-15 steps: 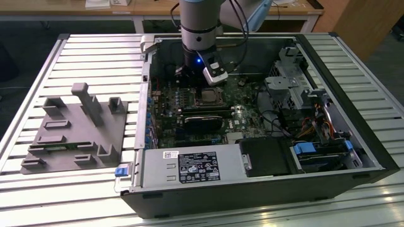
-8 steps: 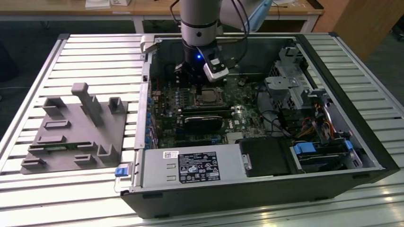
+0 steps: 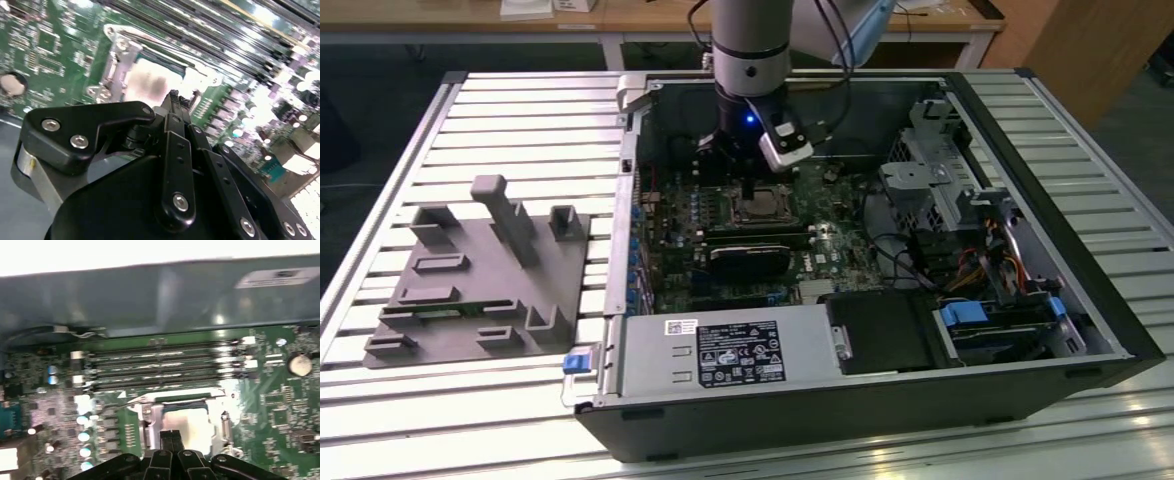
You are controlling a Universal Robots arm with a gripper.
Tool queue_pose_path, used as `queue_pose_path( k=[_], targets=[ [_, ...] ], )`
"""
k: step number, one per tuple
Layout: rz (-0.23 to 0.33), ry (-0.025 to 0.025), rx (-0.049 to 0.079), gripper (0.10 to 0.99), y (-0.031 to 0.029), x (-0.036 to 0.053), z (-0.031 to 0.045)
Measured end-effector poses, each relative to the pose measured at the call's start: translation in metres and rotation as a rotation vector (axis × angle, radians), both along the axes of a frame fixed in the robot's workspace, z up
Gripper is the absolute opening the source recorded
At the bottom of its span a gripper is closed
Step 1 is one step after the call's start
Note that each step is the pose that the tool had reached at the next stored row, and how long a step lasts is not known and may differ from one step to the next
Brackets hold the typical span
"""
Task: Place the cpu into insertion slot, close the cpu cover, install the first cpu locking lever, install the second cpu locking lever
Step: 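Close the cpu cover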
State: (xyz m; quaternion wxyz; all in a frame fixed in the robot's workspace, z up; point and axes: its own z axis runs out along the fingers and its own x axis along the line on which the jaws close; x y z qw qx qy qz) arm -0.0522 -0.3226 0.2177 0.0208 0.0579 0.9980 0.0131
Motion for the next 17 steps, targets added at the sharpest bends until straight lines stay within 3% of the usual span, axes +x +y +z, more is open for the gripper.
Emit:
queue_pose_path(
  k=[5, 8, 14, 17],
  targets=[
    [0.000, 0.0017, 0.000, 0.106, 0.0000, 0.0164, 0.0000],
    [0.000, 0.0019, 0.000, 0.106, 0.0000, 0.0168, 0.0012],
    [0.000, 0.0018, 0.000, 0.106, 0.0000, 0.0168, 0.0165],
    [0.000, 0.0016, 0.000, 0.106, 0.0000, 0.0168, 0.0186]
  ],
)
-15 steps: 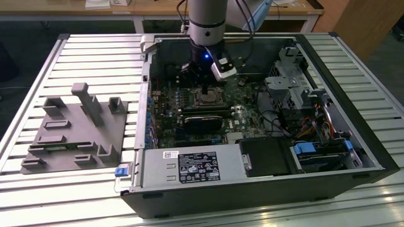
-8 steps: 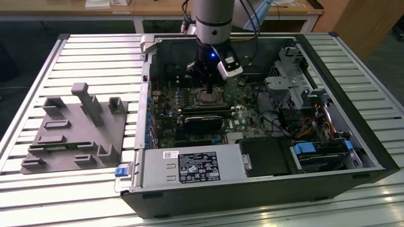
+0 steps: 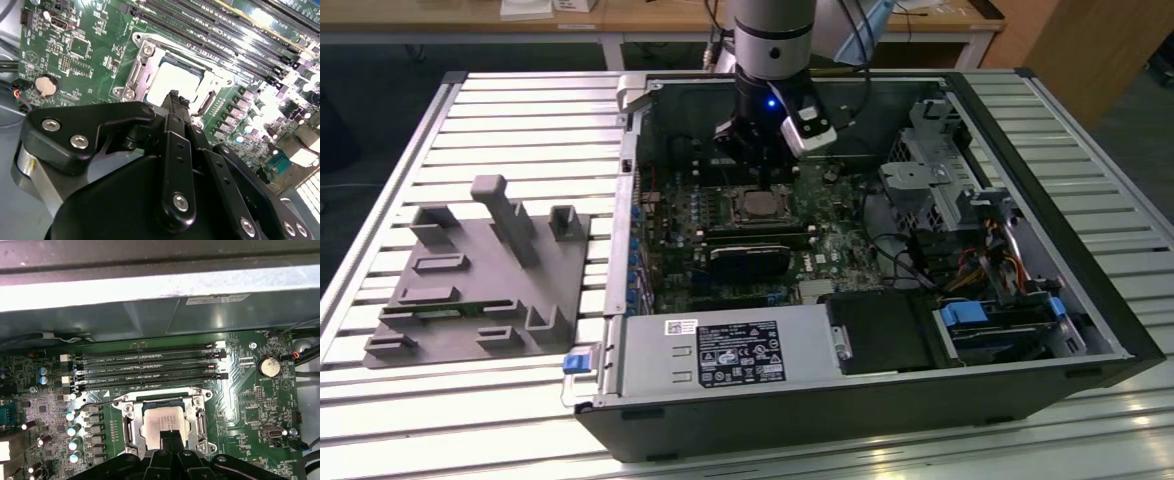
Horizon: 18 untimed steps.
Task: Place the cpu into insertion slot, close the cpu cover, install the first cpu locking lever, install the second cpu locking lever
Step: 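Close the cpu cover, then install the first cpu locking lever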
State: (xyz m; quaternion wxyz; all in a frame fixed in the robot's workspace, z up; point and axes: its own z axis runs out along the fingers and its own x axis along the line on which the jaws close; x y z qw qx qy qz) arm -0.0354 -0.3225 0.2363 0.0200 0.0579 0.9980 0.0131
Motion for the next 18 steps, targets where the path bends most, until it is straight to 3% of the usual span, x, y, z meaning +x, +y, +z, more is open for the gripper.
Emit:
queue_pose_path(
  k=[18],
  targets=[
    [0.000, 0.0001, 0.000, 0.106, -0.0001, -0.0029, 0.0006]
  ],
)
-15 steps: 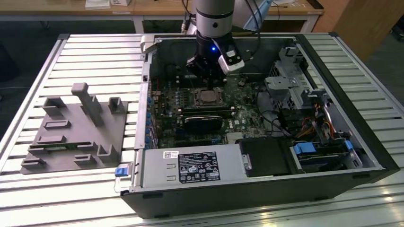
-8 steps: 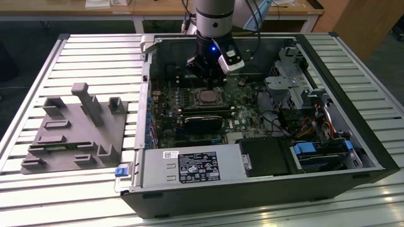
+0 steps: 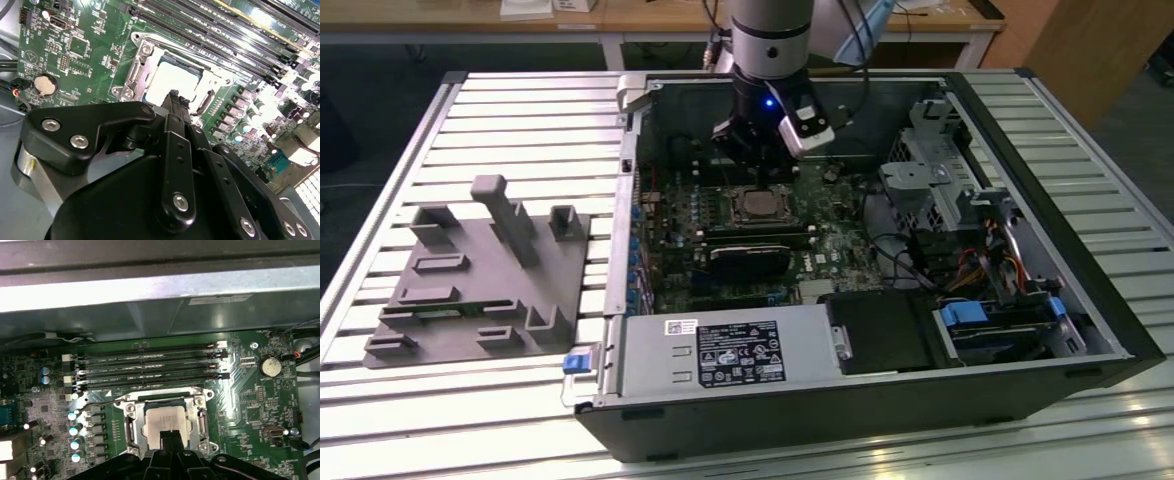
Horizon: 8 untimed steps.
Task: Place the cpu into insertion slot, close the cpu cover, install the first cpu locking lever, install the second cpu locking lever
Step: 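Install the first cpu locking lever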
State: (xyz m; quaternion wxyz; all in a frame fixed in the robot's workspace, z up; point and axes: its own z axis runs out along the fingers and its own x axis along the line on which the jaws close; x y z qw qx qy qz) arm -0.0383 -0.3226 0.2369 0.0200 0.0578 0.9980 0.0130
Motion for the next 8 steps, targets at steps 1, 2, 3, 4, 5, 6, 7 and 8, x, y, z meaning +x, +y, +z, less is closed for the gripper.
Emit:
queue_pose_path(
  k=[1, 2, 3, 4, 5, 6, 7, 8],
  targets=[
    [0.000, 0.0000, 0.000, 0.106, 0.0000, -0.0020, 0.0000],
    [0.000, -0.0001, 0.000, 0.106, 0.0000, -0.0045, 0.0000],
    [0.000, 0.0000, 0.000, 0.106, 0.0000, -0.0071, -0.0001],
    [0.000, 0.0000, 0.000, 0.106, 0.0000, -0.0099, 0.0000],
    [0.000, 0.0000, 0.000, 0.106, 0.0000, -0.0129, 0.0000],
    [0.000, 0.0000, 0.000, 0.106, 0.0000, -0.0159, 0.0000],
    [0.000, 0.0000, 0.000, 0.106, 0.0000, -0.0189, -0.0001],
    [0.000, -0.0001, 0.000, 0.106, 0.0000, -0.0221, -0.0001]
  ],
)
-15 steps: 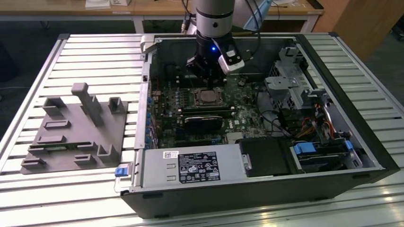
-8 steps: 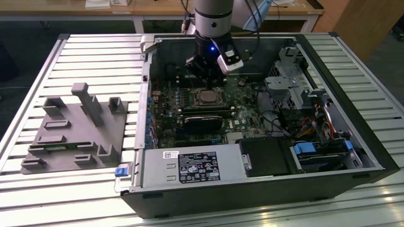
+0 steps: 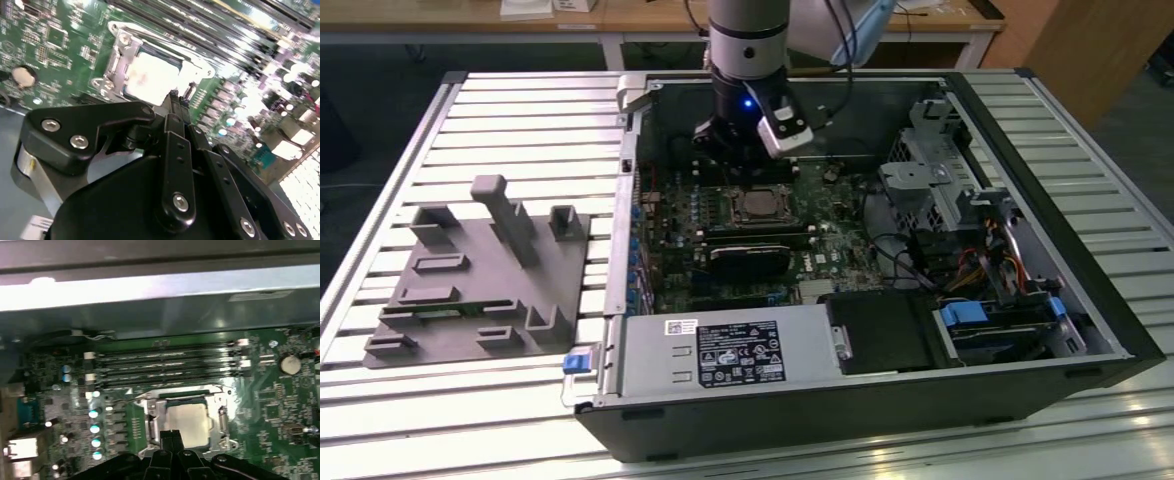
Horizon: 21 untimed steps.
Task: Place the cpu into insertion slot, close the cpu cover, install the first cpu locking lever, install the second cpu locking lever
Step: 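Install the first cpu locking lever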
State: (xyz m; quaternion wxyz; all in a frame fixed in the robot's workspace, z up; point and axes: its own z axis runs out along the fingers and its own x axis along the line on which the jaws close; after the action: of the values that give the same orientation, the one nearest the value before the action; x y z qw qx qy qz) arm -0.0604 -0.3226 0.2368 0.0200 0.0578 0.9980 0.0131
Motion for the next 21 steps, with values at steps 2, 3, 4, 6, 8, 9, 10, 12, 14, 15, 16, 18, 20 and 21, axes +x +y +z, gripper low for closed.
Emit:
queue_pose_path(
  k=[2, 3, 4, 6, 8, 9, 10, 12, 14, 15, 16, 18, 20, 21],
  targets=[
    [0.000, 0.0001, 0.000, 0.106, 0.0000, -0.0064, 0.0000],
    [0.000, 0.0000, 0.000, 0.106, 0.0000, -0.0095, 0.0000],
    [0.000, 0.0000, 0.000, 0.106, 0.0000, -0.0124, 0.0000],
    [0.000, 0.0000, 0.000, 0.106, 0.0000, -0.0182, 0.0000],
    [0.000, -0.0001, 0.000, 0.106, 0.0000, -0.0234, -0.0001],
    [0.000, 0.0000, 0.000, 0.106, 0.0000, -0.0257, -0.0001],
    [0.000, 0.0000, 0.000, 0.106, 0.0000, -0.0278, -0.0001],
    [0.000, 0.0000, 0.000, 0.106, 0.0000, -0.0316, -0.0001],
    [0.000, 0.0001, 0.001, 0.106, -0.0001, -0.0346, -0.0001],
    [0.000, 0.0001, 0.004, 0.106, -0.0003, -0.0361, 0.0000],
    [0.000, 0.0000, 0.012, 0.106, -0.0005, -0.0374, -0.0001],
    [0.000, 0.0000, 0.041, 0.106, -0.0013, -0.0396, -0.0001],
    [0.000, 0.0000, 0.075, 0.106, -0.0020, -0.0412, -0.0001],
    [0.000, 0.0000, 0.093, 0.106, -0.0024, -0.0420, -0.0001]
  ],
)
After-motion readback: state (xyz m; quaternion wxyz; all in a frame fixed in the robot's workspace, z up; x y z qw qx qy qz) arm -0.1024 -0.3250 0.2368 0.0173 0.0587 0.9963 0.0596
